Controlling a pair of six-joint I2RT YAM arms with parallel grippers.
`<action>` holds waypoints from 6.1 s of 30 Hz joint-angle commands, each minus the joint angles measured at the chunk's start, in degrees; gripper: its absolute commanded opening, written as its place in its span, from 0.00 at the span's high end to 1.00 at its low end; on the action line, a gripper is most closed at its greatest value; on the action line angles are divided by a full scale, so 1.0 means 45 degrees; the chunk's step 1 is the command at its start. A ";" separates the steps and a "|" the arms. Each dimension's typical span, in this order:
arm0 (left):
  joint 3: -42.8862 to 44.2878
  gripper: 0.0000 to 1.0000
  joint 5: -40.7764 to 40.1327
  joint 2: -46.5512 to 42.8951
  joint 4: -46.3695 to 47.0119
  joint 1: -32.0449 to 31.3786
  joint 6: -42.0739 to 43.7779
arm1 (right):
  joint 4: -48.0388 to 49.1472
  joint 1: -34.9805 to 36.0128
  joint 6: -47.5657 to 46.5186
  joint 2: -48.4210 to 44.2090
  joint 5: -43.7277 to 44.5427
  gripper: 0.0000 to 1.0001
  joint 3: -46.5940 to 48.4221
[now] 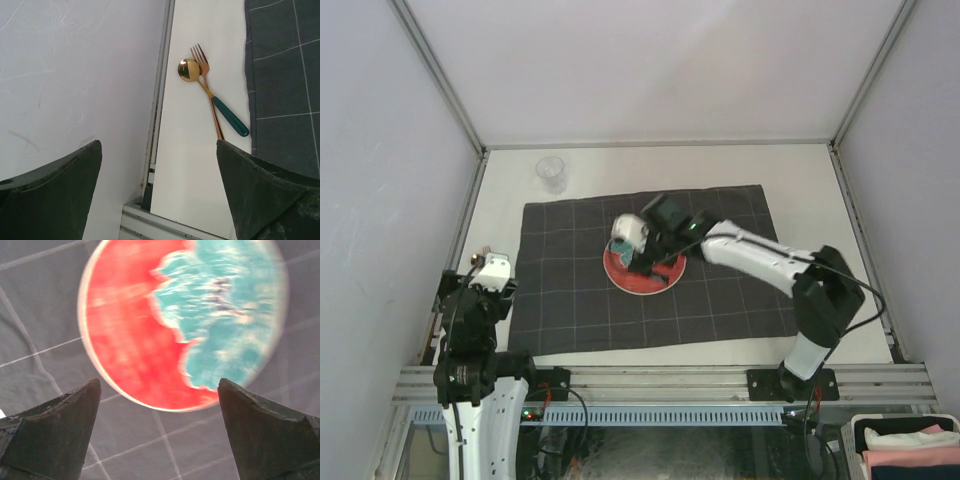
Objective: Set the dinner table for one person
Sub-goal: Place the plate on the napkin, then adjust the napkin at the center of the board.
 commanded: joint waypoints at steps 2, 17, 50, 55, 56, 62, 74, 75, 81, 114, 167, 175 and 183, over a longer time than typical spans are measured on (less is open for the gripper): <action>-0.0118 0.00 0.0115 0.0298 0.0460 0.0126 0.0054 | -0.2088 -0.3564 -0.0355 -0.1065 -0.2759 0.00 0.2449; -0.0449 0.00 -0.0023 0.0250 0.0588 0.0128 0.0367 | -0.6222 -0.7454 -0.7318 0.1397 -0.4149 0.00 0.1434; -0.0134 0.00 0.0087 0.0485 0.0473 0.0125 0.0553 | -0.6085 -0.8769 -0.8472 0.2516 -0.2472 0.00 -0.0008; -0.0137 0.00 0.0241 0.0416 0.0606 0.0139 0.0828 | -0.6038 -0.8792 -0.8404 0.1719 -0.2394 0.00 -0.1088; -0.0152 0.00 0.0307 0.0424 0.0710 0.0137 0.0919 | -0.6061 -0.8776 -0.8402 0.1571 -0.2385 0.00 -0.1254; -0.0795 0.00 0.1472 0.1234 0.2310 0.0131 0.1628 | -0.6194 -0.8377 -0.8118 0.0886 -0.2390 0.00 -0.1737; -0.0035 0.00 0.2644 0.3701 0.2872 0.0136 0.1532 | -0.5832 -0.7979 -0.7596 0.0514 -0.2397 0.00 -0.2422; -0.0098 0.00 0.2661 0.3550 0.2861 0.0127 0.1517 | -0.5805 -0.8012 -0.7615 0.0552 -0.2327 0.00 -0.2463; -0.0368 0.00 0.2386 0.2904 0.2564 0.0125 0.1547 | -0.5534 -0.8453 -0.7861 0.0850 -0.2105 0.00 -0.2457; -0.0137 0.00 0.1346 0.1298 0.1263 0.0130 0.1397 | -0.6015 -0.8944 -0.8626 0.2602 -0.1822 0.00 -0.0646; -0.0293 0.00 0.1344 0.0977 0.1147 0.0126 0.1516 | -0.5825 -0.8725 -0.8261 0.2412 -0.1953 0.00 -0.1439; -0.0311 0.00 0.1326 0.0807 0.1050 0.0135 0.1561 | -0.5652 -0.8475 -0.8103 0.2316 -0.2000 0.00 -0.1809; -0.0420 0.00 0.1310 0.0622 0.0991 0.0127 0.1657 | -0.5531 -0.8249 -0.7921 0.2086 -0.2106 0.00 -0.2179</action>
